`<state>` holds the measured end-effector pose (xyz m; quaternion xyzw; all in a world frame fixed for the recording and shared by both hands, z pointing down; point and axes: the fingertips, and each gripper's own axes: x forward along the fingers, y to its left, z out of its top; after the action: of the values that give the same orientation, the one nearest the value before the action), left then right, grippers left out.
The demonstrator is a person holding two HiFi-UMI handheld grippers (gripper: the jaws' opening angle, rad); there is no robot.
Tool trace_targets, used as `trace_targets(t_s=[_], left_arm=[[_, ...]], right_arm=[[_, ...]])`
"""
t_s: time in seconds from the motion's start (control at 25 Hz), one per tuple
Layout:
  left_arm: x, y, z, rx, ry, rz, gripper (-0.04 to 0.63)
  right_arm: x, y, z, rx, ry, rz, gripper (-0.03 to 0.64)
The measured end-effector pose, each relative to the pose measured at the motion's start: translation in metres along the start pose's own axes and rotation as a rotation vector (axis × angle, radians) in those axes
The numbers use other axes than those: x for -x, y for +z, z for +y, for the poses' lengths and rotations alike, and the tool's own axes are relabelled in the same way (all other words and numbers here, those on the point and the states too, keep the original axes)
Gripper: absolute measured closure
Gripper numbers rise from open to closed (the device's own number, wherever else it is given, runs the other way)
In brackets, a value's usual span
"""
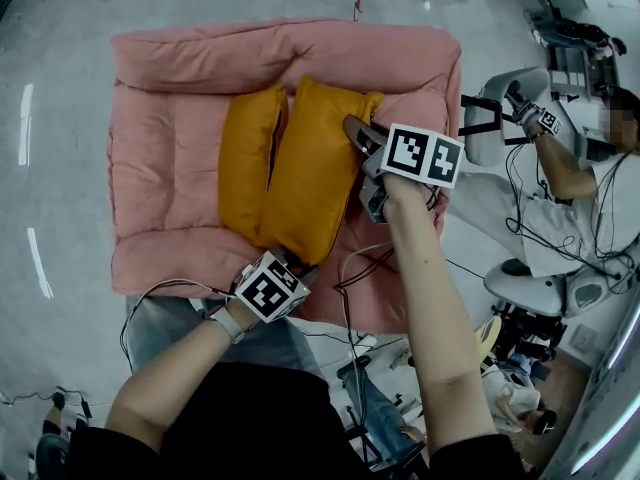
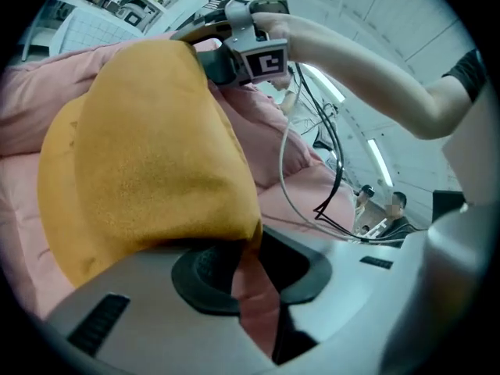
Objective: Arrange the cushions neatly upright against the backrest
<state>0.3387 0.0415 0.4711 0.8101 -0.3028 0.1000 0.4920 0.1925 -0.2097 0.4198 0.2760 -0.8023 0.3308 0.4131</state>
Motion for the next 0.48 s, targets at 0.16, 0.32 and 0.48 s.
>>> trace_targets(t_s=[0.16, 0.32, 0.48], left_arm=[[-0.014, 0.013, -0.002, 0.043, -0.025, -0.024, 0.514], [-0.025, 0.019, 0.007, 0.084, -0.027, -0.031, 0.515], [-0.035, 0.019, 0.015, 0.125, -0.044, -0.043, 0.515]], right_arm=[[-0.015, 0.004, -0.004, 0.084, -0.021, 0.066, 0.472], [-0.031, 0.006, -0.008, 0.13, -0.027, 0.107, 0.472], [-0.048, 0.003, -0.009, 0.164, -0.026, 0.137, 0.472]])
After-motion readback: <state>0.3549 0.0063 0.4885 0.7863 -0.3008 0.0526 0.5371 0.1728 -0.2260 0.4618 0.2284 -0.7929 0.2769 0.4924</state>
